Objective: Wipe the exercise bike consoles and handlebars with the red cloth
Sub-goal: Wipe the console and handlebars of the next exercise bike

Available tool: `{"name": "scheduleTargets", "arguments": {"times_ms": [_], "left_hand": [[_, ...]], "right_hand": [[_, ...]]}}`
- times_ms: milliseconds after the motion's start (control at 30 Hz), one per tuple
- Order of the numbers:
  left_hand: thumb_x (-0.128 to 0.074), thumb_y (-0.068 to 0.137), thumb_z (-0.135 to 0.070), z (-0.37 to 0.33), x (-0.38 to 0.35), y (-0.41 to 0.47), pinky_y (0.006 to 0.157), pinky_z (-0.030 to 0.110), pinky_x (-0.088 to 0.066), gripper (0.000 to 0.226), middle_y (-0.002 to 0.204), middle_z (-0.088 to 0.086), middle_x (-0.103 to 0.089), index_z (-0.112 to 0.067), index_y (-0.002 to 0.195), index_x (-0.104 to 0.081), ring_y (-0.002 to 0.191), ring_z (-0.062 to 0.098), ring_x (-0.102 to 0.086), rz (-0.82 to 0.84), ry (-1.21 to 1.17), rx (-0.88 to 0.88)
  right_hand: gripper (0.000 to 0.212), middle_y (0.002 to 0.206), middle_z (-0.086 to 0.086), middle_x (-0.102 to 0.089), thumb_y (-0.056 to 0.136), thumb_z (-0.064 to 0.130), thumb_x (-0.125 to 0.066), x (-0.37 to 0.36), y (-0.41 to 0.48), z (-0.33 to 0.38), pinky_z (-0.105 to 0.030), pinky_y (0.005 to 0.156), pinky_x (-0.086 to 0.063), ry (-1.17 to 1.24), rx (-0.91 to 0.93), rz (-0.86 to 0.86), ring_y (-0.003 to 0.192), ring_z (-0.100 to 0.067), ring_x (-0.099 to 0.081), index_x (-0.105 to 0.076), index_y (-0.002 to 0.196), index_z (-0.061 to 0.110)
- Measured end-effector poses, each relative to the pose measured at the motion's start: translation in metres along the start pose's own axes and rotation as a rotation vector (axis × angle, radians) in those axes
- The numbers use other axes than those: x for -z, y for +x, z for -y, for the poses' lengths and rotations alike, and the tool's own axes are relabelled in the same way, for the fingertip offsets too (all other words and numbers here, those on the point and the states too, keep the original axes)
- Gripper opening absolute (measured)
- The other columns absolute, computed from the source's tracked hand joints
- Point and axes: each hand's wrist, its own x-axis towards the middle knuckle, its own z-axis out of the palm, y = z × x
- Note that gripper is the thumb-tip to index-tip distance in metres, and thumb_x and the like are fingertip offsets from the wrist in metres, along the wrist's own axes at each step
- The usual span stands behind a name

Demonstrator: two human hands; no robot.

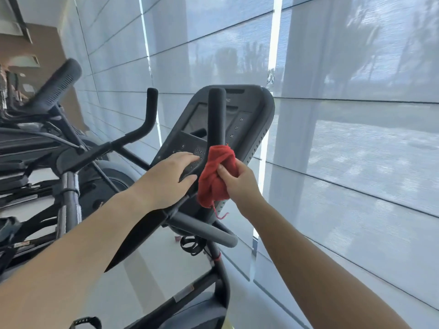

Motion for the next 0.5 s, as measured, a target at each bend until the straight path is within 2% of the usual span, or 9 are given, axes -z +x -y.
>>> {"name": "scheduleTargets", "arguments": {"times_ms": [100,167,333,500], "left_hand": [[-0.05,0.093,-0.024,0.011,0.008,-0.001,0.103,0.016,-0.019,0.044,0.144,-0.007,-0.04,-0.022,0.136,-0.042,0.133,0.009,-0.034,0.027,-0.021,-0.072],[-0.05,0.093,-0.025,0.021,0.015,-0.003,0.102,0.015,-0.018,0.044,0.144,-0.007,-0.039,-0.022,0.136,-0.042,0.133,0.008,-0.034,0.051,-0.038,-0.123],[-0.051,0.092,-0.026,0.043,0.025,-0.013,0.103,0.017,-0.019,0.045,0.143,-0.007,-0.041,-0.022,0.136,-0.042,0.132,0.009,-0.035,0.089,-0.104,-0.233],[-0.051,0.092,-0.026,0.061,0.022,-0.03,0.105,0.018,-0.021,0.044,0.141,0.0,-0.044,-0.016,0.134,-0.044,0.131,0.013,-0.038,0.161,-0.164,-0.309]], "right_hand": [[0.004,0.087,-0.003,-0.07,0.085,0.023,-0.065,-0.008,-0.021,-0.001,-0.036,0.08,-0.055,-0.066,-0.07,-0.016,0.085,-0.02,-0.067,-0.066,0.088,0.021],[0.015,0.09,-0.01,-0.07,0.084,0.023,-0.066,-0.012,-0.033,0.003,-0.038,0.079,-0.056,-0.102,-0.132,-0.02,0.086,-0.025,-0.067,-0.066,0.094,0.011],[0.02,0.102,-0.021,-0.068,0.086,0.015,-0.064,-0.035,-0.054,0.021,-0.049,0.086,-0.053,-0.049,-0.175,-0.238,0.096,-0.035,-0.065,-0.063,0.102,0.003],[0.023,0.102,-0.017,-0.069,0.084,0.017,-0.066,-0.063,-0.087,0.027,-0.042,0.087,-0.053,-0.202,-0.214,-0.221,0.097,-0.03,-0.065,-0.065,0.104,0.006]]}}
